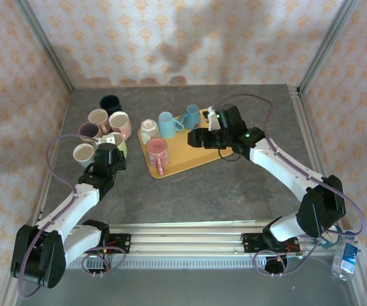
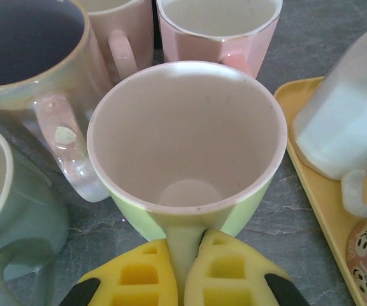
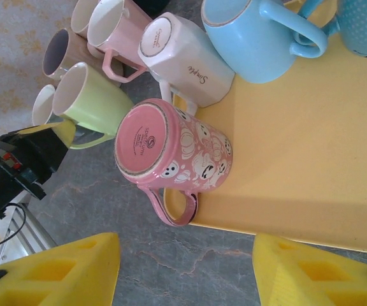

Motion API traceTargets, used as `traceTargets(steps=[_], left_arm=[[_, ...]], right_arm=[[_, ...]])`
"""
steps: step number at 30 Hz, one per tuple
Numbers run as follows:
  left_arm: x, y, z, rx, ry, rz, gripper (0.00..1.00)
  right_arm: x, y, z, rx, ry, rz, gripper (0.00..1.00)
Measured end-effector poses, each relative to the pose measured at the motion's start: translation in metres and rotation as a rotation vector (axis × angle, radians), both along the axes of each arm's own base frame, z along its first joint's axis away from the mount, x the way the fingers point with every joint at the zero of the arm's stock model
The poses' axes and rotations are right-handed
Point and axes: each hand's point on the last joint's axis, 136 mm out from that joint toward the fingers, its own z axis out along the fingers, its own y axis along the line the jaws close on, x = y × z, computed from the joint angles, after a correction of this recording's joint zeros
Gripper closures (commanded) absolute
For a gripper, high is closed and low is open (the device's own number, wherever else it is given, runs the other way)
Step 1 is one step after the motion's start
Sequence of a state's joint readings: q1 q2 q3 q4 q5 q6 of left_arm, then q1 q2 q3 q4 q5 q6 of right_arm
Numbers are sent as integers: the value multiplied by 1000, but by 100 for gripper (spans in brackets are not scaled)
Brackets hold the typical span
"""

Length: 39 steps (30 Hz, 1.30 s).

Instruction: Turn the mug right side up

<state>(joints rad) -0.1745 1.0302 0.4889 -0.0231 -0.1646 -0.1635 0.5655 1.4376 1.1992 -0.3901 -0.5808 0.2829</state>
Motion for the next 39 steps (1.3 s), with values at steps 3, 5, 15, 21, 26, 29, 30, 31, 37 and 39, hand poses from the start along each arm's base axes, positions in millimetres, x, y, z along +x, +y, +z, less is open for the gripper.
traceTargets(steps=[3,5,15,21,26,29,30,31,37,39], left_arm=[[2,0,-7,10,22,-5,100],[2,0,-12,13,37,-5,100],[6,-1,-11,14,43,-3,83],[13,-2,0,4,19,-1,67],[12,-4,6,-9,3,-6,63],[9,-5,9,-23,2,-12,62],[8,-6,10,-27,1,-13,61],[6,-6,11,-30,-1,-14,61],[-1,-12,28,-84,-17,-28,55],[-2,-14,41,-119,-36,-28,54]], right_arm=[[1,1,4,6,-6,2,43],[2,2,5,9,-9,3,43],[2,2,6,10,-11,3,43],[2,2,6,9,-11,3,42],[2,2,6,9,-11,2,42],[2,2,6,8,-12,3,42],[2,2,6,6,-14,4,42],[3,1,6,5,-16,3,42],[5,-4,6,-12,-29,-11,42],[6,-7,7,-27,-40,-22,42]])
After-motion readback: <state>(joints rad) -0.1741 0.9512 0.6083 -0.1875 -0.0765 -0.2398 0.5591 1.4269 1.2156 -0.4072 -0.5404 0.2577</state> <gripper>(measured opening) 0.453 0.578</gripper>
